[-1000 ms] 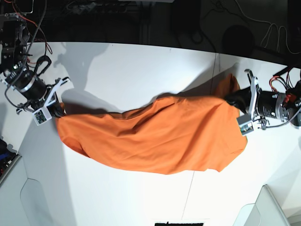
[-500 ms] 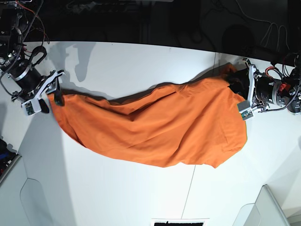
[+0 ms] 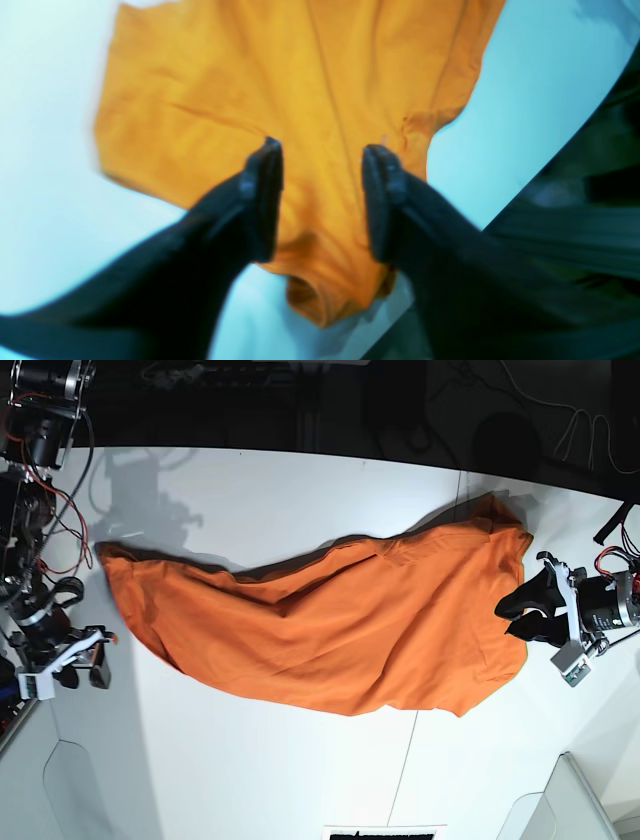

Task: Layout the t-shirt on the table in an organized manner, then fold the t-shirt properly
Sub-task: 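Lay the stretched shirt flat and release both grippers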

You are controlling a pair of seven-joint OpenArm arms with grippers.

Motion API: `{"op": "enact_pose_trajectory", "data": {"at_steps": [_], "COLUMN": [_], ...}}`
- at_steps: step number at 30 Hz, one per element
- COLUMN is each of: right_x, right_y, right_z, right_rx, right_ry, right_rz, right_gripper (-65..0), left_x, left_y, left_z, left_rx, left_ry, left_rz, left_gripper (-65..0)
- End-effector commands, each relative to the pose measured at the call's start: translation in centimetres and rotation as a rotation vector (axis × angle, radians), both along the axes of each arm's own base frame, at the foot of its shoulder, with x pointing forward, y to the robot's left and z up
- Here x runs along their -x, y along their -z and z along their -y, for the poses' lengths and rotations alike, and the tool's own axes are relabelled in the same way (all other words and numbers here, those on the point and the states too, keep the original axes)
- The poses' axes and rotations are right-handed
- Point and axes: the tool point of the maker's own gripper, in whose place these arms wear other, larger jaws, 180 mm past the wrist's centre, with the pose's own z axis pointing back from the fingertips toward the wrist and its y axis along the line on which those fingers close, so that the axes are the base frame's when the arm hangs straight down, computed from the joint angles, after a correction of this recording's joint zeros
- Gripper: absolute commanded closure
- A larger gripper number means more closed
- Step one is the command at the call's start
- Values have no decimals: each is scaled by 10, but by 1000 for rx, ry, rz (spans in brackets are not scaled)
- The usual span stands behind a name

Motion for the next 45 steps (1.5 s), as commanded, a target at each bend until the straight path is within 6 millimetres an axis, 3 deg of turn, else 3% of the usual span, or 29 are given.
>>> {"op": "enact_pose_trajectory", "data": {"at_steps": [1,5,8,13,14,16,17,18,23,33,38,45], "right_x": [-16,-19,-16,-14,-15,-17,-18,-18,-25,-24,-12,6], "right_y": [-12,35,54,62,61,58,56,54,33,-43,-44,-19], "right_z": [-7,-59,-86,-104,-105,-105,-106,-105,-81,21,23,15], "right_rx": [-14,-68,-54,-36,-37,-36,-35,-33,-2,-52,-108,-143], "right_ry": [-24,-161,-203,-230,-231,-234,-238,-241,-200,-38,-93,-112], "right_rz": [37,-92,-145,-163,-160,-153,-146,-141,-101,4,-61,-150], "right_gripper": [-325,-325,-322,-104,-69,0,0,0,0,0,0,-10], "left_x": [-8,-9,-9,0,2,10,14,18,28,62,55,12], "left_y": [-11,6,11,42,50,63,69,76,86,102,94,54], "left_z": [-3,10,26,48,52,59,61,62,44,-17,-16,3], "left_rx": [25,102,151,86,64,20,-3,-31,-108,-292,-262,-174], "left_ry": [-14,-45,-41,4,20,56,75,91,102,104,94,67], "left_rz": [36,3,0,-33,-41,-62,-75,-87,-113,-183,-148,0], "left_gripper": [-327,-333,-333,-324,-286,-128,-38,0,0,0,0,0]}}
